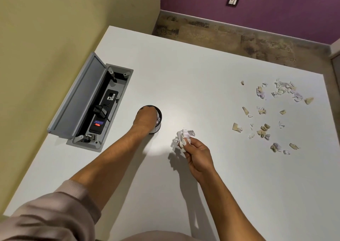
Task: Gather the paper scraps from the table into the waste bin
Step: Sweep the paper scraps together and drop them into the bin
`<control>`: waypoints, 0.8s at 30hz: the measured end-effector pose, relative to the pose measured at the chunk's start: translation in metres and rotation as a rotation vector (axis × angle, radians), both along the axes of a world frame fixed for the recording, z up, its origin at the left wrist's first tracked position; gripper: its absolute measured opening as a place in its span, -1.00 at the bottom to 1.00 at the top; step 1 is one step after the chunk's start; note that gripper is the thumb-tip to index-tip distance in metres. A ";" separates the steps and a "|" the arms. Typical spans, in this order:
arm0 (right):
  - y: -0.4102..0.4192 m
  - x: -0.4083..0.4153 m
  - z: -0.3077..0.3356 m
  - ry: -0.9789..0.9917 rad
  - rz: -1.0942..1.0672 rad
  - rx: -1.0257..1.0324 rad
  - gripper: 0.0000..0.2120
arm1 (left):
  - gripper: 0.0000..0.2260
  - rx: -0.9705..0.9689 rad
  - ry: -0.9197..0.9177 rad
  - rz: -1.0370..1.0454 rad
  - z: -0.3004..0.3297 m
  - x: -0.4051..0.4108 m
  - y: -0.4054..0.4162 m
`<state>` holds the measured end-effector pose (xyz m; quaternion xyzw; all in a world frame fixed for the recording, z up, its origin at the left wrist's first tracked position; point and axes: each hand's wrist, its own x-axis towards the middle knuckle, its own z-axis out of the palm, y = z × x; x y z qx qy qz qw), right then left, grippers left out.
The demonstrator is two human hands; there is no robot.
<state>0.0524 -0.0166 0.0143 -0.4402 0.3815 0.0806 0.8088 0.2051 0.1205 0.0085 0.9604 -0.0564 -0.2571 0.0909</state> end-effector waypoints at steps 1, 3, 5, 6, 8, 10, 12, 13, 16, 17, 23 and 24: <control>0.000 0.001 0.000 0.000 -0.001 0.004 -0.84 | -0.93 0.008 0.005 -0.003 0.002 0.002 0.001; 0.000 0.004 -0.001 -0.009 -0.005 0.013 -0.86 | -0.85 -0.006 0.003 0.005 0.002 0.004 0.005; 0.001 0.007 -0.001 -0.023 -0.008 0.018 -0.86 | -0.73 -0.064 -0.031 0.012 0.001 0.003 0.014; 0.002 0.009 0.000 -0.027 -0.005 0.017 -0.86 | -0.72 -0.116 -0.060 0.012 0.001 0.003 0.020; 0.004 0.012 0.000 -0.030 0.007 0.013 -0.85 | -0.77 -0.297 -0.131 0.026 0.003 -0.002 0.029; 0.007 0.015 0.000 -0.030 0.014 0.010 -0.84 | -0.84 -0.519 -0.254 0.052 0.009 -0.013 0.035; 0.011 0.020 0.001 -0.027 0.019 0.008 -0.82 | -0.82 -0.692 -0.433 0.153 0.009 -0.028 0.043; 0.012 0.023 0.002 -0.028 0.022 0.003 -0.82 | -0.81 -0.743 -0.522 0.225 0.005 -0.035 0.048; 0.018 0.034 0.005 -0.039 0.035 -0.036 -0.83 | -0.75 -0.776 -0.637 0.390 -0.019 -0.059 0.063; 0.020 0.039 0.006 -0.042 0.038 -0.061 -0.84 | -0.73 -0.767 -0.617 0.419 -0.029 -0.067 0.066; 0.032 0.070 0.009 -0.105 0.115 -0.310 -0.95 | -0.65 -0.525 -0.453 0.276 -0.094 -0.101 0.074; 0.034 0.075 0.009 -0.112 0.134 -0.353 -0.92 | -0.62 -0.509 -0.417 0.231 -0.103 -0.107 0.074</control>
